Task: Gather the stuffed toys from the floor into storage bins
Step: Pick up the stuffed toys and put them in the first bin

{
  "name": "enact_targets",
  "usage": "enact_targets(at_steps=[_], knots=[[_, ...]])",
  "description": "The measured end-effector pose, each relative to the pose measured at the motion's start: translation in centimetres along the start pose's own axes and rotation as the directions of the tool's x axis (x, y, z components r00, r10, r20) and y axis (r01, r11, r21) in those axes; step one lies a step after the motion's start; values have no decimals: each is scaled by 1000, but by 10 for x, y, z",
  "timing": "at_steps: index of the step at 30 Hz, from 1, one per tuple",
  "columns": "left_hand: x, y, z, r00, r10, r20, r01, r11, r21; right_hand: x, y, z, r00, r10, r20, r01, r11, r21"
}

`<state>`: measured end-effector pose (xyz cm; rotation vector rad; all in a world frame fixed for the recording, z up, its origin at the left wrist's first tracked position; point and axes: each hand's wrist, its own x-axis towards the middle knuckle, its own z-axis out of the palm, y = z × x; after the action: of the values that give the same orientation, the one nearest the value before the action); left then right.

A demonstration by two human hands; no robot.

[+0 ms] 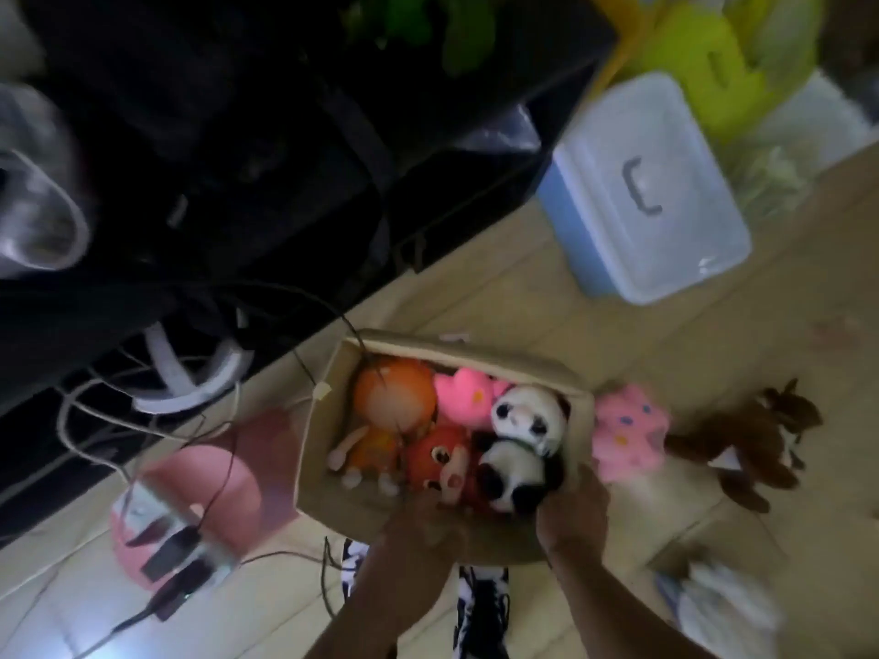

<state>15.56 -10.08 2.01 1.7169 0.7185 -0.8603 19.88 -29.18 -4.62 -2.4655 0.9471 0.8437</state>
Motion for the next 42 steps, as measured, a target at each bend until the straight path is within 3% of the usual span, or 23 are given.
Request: enact_targets(at_steps=[2, 5, 7, 10, 12, 14, 16, 19, 21, 23, 25, 26, 28, 29, 30, 32, 33, 36, 39, 42], knots=[[21, -6, 13, 997, 7, 79, -6, 1000, -13, 5, -10, 14, 974, -206, -96, 195, 974, -114], [50, -5, 31, 971, 44, 236, -41, 999, -18, 2, -9, 43, 863, -483, 148, 504, 801, -324], [72, -7, 40, 963, 75, 261, -87, 996, 34, 17, -3, 67, 868, -399, 297, 487, 805, -340], [106, -11, 52, 954, 39, 299, -47, 999, 19, 49, 8, 106, 854, -422, 303, 516, 755, -405], [123, -11, 57, 957, 50, 287, -92, 987, 133, 72, 17, 117, 844, -386, 372, 528, 714, -459], [132, -18, 64, 953, 23, 303, -87, 976, 199, 94, 21, 111, 851, -405, 334, 524, 667, -529], [130, -21, 70, 949, -13, 314, -63, 971, 231, 109, 26, 98, 819, -365, 442, 570, 599, -562], [117, -4, 87, 972, 8, 233, -56, 978, 200, 110, 23, 66, 734, -296, 612, 631, 630, -452], [110, 18, 107, 976, 131, 172, -161, 972, 172, 97, 24, 40, 682, -492, 541, 689, 681, -248], [108, 46, 130, 948, 314, 45, -317, 929, 193, 84, 39, 12, 627, -742, 238, 769, 639, -36], [107, 73, 157, 880, 475, -18, -453, 850, 268, 82, 69, -12, 595, -794, -122, 803, 584, 117], [110, 84, 174, 848, 531, 2, -508, 811, 291, 86, 84, -21, 634, -730, -255, 773, 601, 203], [120, 100, 208, 800, 591, 103, -591, 749, 299, 105, 114, -27, 838, -399, -372, 542, 687, 484], [129, 105, 226, 778, 607, 164, -625, 719, 304, 121, 127, -26, 932, -187, -309, 349, 690, 634], [141, 108, 244, 766, 603, 223, -643, 702, 306, 142, 138, -23, 980, -10, -198, 154, 667, 729], [176, 105, 280, 807, 521, 277, -588, 747, 309, 185, 161, -8, 982, 182, 46, -158, 670, 726], [199, 104, 296, 851, 446, 277, -518, 796, 313, 206, 171, -1, 971, 208, 117, -229, 674, 702], [268, 98, 329, 971, 193, 144, -233, 905, 356, 260, 183, 22, 982, 168, 82, -173, 647, 743], [313, 79, 344, 995, 98, 8, -93, 918, 385, 304, 179, 43, 997, 37, -72, 17, 774, 633], [326, 67, 355, 998, -50, 35, 43, 981, 187, 328, 174, 55, 1000, 11, 16, -18, 816, 578]])
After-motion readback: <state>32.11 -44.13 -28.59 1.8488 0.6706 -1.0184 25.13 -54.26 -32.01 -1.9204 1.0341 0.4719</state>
